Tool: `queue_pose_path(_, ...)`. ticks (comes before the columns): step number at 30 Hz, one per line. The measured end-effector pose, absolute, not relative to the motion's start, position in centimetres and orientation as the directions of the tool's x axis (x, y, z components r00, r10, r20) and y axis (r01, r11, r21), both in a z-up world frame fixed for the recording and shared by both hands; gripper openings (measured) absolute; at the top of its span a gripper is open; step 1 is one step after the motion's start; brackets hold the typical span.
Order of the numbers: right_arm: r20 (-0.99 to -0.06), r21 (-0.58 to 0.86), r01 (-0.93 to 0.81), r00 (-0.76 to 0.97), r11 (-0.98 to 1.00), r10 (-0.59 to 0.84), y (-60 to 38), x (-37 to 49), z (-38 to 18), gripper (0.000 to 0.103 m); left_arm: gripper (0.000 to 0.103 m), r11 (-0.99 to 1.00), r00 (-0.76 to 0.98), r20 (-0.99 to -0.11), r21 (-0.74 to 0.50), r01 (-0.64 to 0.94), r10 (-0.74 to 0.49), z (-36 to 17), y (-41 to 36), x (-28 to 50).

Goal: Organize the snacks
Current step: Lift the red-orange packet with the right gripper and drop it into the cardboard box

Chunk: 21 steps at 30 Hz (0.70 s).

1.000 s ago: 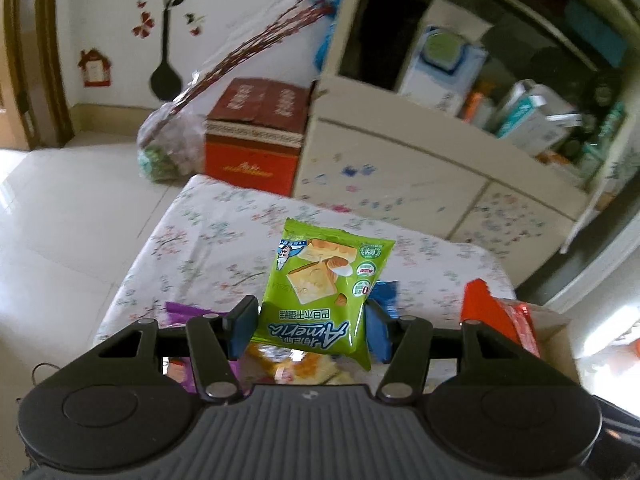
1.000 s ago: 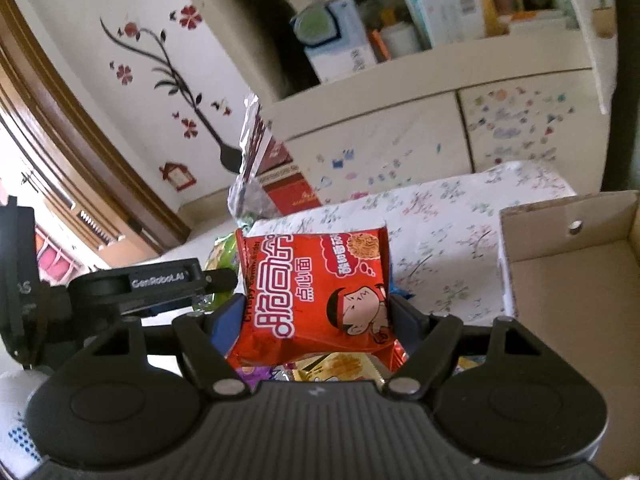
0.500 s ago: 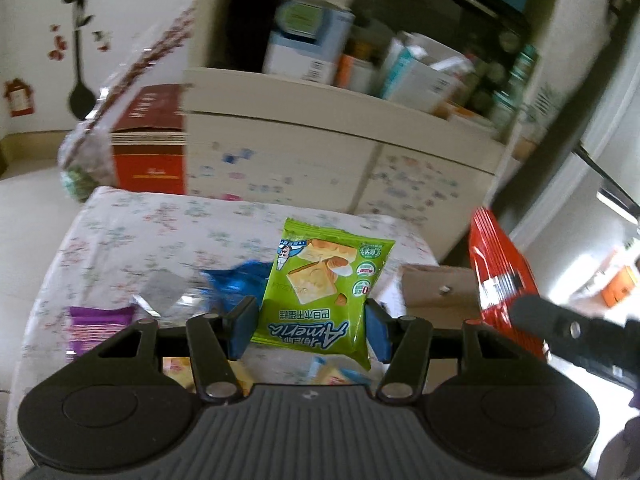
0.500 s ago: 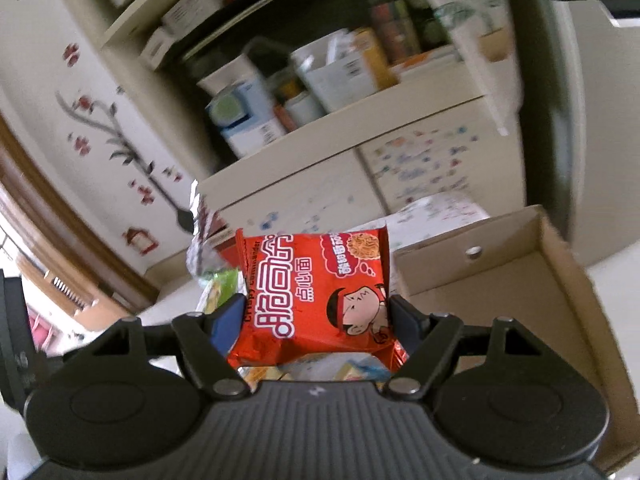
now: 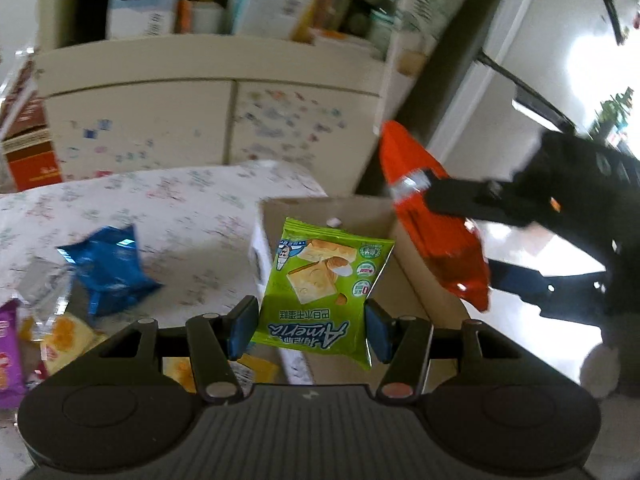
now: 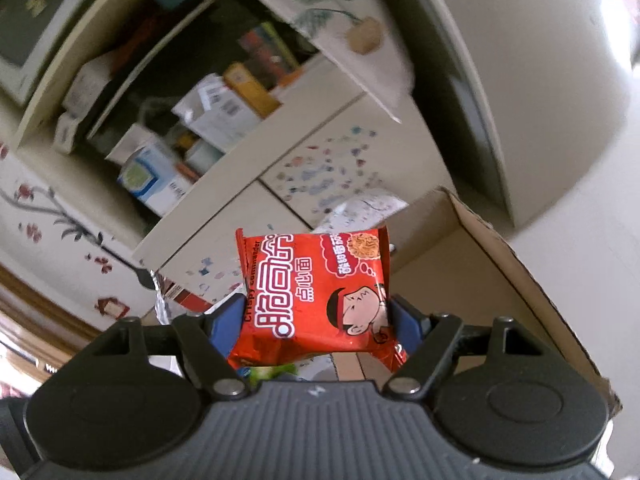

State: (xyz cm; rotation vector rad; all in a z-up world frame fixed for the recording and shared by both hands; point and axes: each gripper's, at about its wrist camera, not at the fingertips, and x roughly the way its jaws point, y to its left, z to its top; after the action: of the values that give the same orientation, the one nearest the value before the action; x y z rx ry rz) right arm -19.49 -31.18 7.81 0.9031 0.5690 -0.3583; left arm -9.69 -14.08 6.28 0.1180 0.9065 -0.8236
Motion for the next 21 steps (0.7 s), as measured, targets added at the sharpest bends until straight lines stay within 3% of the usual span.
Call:
queue_pose_path(6, -0.628, 0.612, 0.568, 0.772, 0.55, -0.097, -31.9, -19.9, 7.3, 0.079, 0.063, 0.662, 0.298, -0.761, -0.222, 0.716, -0.577, 4.9, -16.0, -11.1)
queue_pose_path(7, -0.636, 0.606, 0.58, 0.764, 0.544, -0.107, -32.0, -20.0, 7.2, 0.08, 0.066, 0.658, 0.295, -0.763, -0.217, 0.721, -0.575, 4.8, -16.2, -11.3)
queue_pose_path(11, -0.665, 0.595, 0.627, 0.735, 0.503, -0.129, -32.5, -20.2, 6.5, 0.088, 0.095, 0.655, 0.302, -0.763, -0.202, 0.729, -0.571, 4.8, -16.4, -11.8)
queue_pose_path(21, -0.646, 0.583, 0.6, 0.751, 0.548, -0.136, -32.0, -19.9, 7.1, 0.09, 0.099, 0.712, 0.365, -0.756, -0.184, 0.678, -0.543, 6.4, -14.3, -10.0)
